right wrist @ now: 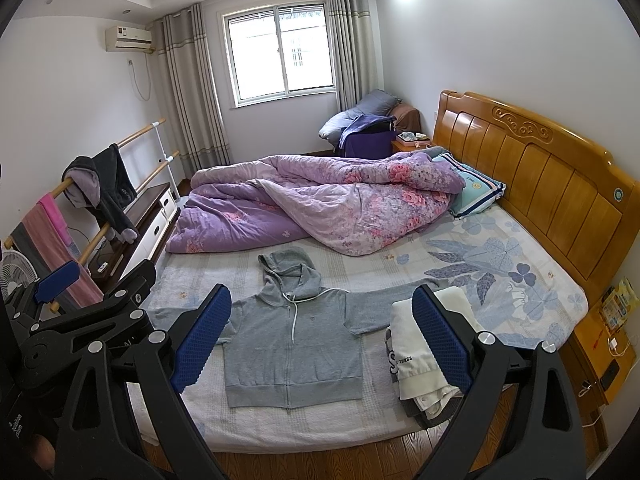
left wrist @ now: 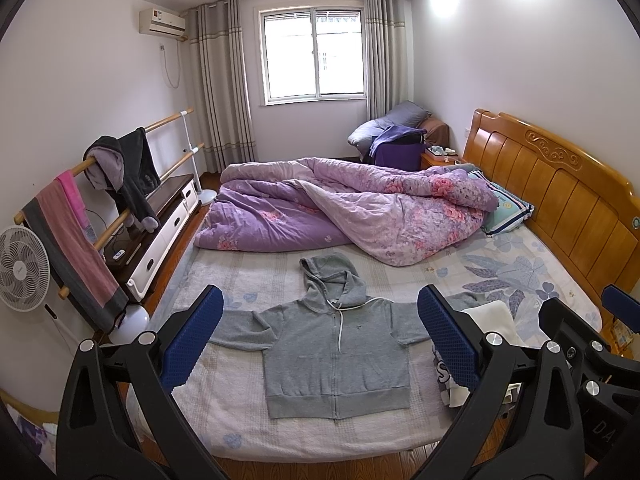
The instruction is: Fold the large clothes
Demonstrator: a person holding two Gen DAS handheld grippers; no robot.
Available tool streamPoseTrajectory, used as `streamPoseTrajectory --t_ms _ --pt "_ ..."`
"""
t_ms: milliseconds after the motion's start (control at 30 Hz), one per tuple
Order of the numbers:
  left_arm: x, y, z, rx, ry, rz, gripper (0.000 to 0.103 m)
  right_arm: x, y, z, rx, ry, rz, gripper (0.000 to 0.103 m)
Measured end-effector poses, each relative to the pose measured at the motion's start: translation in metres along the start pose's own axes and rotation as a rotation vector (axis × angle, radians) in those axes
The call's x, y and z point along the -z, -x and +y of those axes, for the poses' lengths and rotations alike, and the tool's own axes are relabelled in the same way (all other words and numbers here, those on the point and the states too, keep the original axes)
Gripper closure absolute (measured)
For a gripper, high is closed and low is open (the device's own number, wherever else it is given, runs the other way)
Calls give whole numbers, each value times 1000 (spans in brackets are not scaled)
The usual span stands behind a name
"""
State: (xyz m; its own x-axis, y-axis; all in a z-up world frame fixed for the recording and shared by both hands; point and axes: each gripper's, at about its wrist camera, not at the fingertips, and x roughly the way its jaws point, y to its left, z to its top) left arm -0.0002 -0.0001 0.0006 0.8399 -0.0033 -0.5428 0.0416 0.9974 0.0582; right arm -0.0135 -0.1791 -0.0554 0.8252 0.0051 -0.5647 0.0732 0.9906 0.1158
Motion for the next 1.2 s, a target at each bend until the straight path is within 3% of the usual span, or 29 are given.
streamPoseTrajectory --t_ms 1200 --pt "7 5 -20 2 -2 3 5 -9 26 -23 -6 -4 6 15"
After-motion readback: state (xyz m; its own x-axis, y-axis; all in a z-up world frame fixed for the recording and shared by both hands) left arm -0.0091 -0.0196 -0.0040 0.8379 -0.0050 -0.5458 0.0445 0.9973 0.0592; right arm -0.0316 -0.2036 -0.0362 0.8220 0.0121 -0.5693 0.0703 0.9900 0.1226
